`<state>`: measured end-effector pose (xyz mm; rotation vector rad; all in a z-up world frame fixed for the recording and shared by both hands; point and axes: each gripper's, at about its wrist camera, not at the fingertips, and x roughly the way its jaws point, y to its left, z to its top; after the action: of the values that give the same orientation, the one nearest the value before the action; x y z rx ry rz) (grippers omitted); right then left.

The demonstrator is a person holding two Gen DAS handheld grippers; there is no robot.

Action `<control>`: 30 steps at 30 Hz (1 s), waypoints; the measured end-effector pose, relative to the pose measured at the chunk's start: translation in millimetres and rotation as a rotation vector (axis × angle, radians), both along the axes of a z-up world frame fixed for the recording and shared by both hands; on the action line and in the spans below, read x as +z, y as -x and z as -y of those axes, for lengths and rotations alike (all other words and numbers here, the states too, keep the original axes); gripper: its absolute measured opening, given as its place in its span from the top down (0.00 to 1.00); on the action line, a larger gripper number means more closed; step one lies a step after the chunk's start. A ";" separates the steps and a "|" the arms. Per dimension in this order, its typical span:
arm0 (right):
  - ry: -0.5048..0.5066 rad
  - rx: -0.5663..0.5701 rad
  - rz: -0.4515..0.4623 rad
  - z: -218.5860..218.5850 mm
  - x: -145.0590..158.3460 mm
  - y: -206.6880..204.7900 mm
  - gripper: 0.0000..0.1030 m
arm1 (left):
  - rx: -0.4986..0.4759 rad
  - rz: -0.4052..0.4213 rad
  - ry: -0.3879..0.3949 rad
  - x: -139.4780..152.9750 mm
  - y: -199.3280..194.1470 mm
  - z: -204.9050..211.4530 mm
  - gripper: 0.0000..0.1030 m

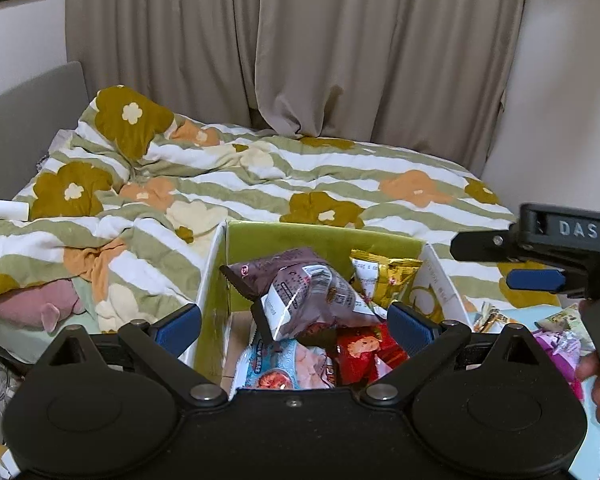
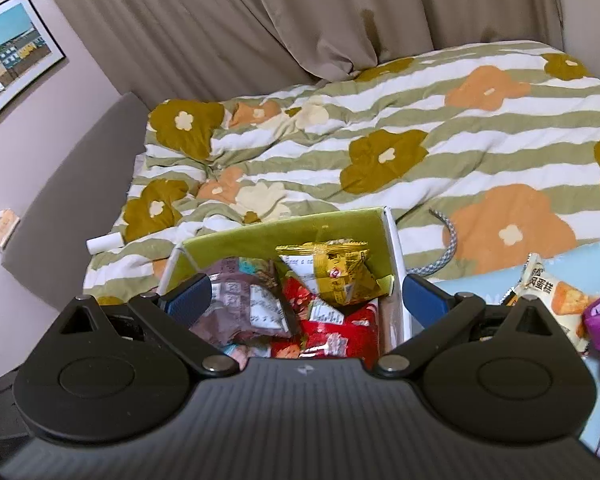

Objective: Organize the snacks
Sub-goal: 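Carry both bags into the cardboard box and open both tools, then grasp the cheese stick bag with the left tool while the right tool grasps the pink Oishi bag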

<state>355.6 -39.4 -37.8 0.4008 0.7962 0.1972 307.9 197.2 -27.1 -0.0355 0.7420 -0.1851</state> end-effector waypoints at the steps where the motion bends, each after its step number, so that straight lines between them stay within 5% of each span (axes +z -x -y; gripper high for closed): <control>1: 0.002 0.003 0.000 1.9 2.7 3.1 0.00 | 0.001 0.002 0.012 3.6 2.9 0.3 0.02; 15: 0.094 -0.185 0.127 62.2 47.4 107.4 0.00 | -0.185 0.115 0.103 34.4 44.0 50.5 0.02; 30: 0.180 -0.211 0.137 184.3 13.4 173.0 0.00 | -0.166 0.102 0.054 3.0 100.4 160.8 0.02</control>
<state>182.7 -223.7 -24.4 0.2955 0.6262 -0.0441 207.6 36.5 -24.1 -0.0153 0.6381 -0.3628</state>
